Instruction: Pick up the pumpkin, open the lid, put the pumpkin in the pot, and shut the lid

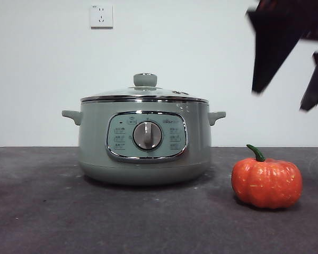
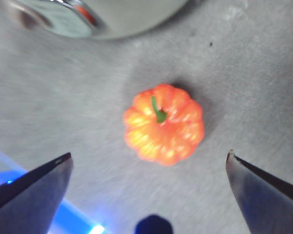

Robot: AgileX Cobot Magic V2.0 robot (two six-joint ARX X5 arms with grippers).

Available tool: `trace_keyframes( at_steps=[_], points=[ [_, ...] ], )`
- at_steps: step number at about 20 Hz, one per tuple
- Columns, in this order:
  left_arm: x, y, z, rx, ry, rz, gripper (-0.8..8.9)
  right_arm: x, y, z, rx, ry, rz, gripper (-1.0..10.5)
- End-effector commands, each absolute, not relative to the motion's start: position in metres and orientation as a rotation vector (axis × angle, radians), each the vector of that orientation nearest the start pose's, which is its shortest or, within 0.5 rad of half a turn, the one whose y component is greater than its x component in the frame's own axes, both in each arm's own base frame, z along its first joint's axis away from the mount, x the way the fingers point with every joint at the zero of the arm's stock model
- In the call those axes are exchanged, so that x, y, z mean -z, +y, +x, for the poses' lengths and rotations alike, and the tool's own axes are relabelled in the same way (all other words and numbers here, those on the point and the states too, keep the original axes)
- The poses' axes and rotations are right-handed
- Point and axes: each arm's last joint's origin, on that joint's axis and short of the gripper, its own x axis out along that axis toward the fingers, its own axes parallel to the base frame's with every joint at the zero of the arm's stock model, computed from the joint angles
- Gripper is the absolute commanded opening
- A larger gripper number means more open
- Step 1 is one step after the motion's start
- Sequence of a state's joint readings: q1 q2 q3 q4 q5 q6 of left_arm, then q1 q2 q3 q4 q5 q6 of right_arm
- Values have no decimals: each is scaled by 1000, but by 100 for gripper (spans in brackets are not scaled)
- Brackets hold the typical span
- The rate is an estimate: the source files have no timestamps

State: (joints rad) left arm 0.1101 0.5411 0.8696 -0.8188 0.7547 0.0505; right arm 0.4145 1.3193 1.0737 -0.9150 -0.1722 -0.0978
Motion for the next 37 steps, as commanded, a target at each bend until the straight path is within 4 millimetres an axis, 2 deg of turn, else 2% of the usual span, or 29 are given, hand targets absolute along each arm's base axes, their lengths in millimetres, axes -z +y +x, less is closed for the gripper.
trace_keyframes(
  at_steps=[1,9,17,18,22,26,30,32,37],
  points=[
    [-335,-11,85,647,429,-161,758,-252,113,237,-556,1175,-269,721],
    [-335,-11,85,646,429,-161,758,-205,131,263,-528,1281,-329,722],
    [-335,-11,85,646,429,-161,758,-189,139,267,-522,1315,-351,717],
    [-335,-11,85,646,429,-161,758,-188,139,267,-521,1318,-351,687],
    [-335,-11,85,647,429,-161,758,-186,139,268,-510,1330,-337,490],
    [-335,-11,85,646,429,-161,758,-186,139,268,-505,1331,-330,-24],
    [-334,-10,88,644,437,-164,758,-189,139,267,-505,1322,-328,-9],
    [-334,-10,91,644,441,-166,758,-199,137,264,-508,1287,-321,-9],
    [-335,-10,104,658,450,-166,757,-254,126,242,-514,1086,-267,-11]
  ],
)
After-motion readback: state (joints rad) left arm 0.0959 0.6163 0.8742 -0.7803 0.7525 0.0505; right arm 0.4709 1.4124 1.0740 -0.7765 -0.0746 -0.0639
